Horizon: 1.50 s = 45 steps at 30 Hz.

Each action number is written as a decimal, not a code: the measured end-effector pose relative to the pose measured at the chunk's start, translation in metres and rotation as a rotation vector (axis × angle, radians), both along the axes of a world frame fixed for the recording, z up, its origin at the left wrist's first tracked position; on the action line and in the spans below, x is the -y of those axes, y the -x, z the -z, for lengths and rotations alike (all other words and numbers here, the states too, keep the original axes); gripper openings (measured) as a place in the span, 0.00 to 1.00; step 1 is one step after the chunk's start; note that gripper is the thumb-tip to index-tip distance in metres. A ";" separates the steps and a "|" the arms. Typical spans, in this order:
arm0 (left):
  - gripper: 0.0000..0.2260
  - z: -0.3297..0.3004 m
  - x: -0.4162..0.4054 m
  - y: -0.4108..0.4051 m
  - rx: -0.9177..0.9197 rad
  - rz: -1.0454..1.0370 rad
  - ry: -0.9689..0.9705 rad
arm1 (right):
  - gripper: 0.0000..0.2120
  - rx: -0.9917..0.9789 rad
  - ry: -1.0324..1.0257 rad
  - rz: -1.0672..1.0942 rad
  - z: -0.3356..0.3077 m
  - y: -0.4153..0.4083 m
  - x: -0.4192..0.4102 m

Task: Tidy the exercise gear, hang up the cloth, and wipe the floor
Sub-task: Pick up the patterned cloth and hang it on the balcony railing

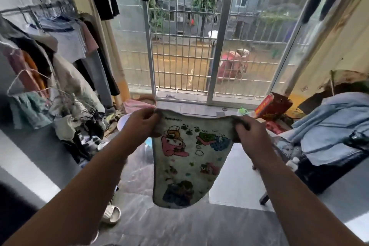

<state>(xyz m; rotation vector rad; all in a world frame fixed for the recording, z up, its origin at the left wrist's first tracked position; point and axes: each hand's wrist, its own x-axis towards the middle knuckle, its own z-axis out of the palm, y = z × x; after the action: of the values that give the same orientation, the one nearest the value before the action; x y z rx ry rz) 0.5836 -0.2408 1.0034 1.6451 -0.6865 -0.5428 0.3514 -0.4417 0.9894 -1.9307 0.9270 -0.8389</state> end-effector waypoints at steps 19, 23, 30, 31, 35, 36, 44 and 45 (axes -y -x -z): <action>0.08 -0.020 0.403 -0.275 0.091 -0.070 0.058 | 0.08 0.020 0.046 0.050 -0.006 -0.288 0.397; 0.08 -0.024 0.482 -0.342 0.047 -0.128 0.059 | 0.08 -0.008 0.059 -0.016 -0.017 -0.360 0.489; 0.06 -0.012 0.591 -0.469 0.046 -0.210 0.064 | 0.07 -0.017 0.058 -0.097 -0.021 -0.499 0.611; 0.06 -0.010 0.606 -0.490 0.046 -0.204 0.063 | 0.07 -0.013 0.044 -0.103 -0.017 -0.519 0.628; 0.07 -0.002 0.668 -0.580 0.096 -0.187 0.071 | 0.07 0.016 0.025 -0.105 -0.006 -0.607 0.697; 0.07 -0.002 0.685 -0.604 0.112 -0.178 0.072 | 0.07 0.026 0.019 -0.102 -0.005 -0.629 0.713; 0.09 -0.021 0.812 -0.777 0.050 -0.076 0.093 | 0.09 0.102 0.005 -0.057 -0.025 -0.791 0.816; 0.09 -0.024 0.827 -0.795 0.049 -0.074 0.097 | 0.09 0.120 -0.006 -0.051 -0.029 -0.807 0.827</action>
<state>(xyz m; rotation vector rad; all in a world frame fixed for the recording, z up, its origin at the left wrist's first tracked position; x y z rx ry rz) 1.3790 -1.0678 1.0269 1.5904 -0.6752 -0.4106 1.1582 -1.2691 1.0184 -1.8688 0.8042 -0.9103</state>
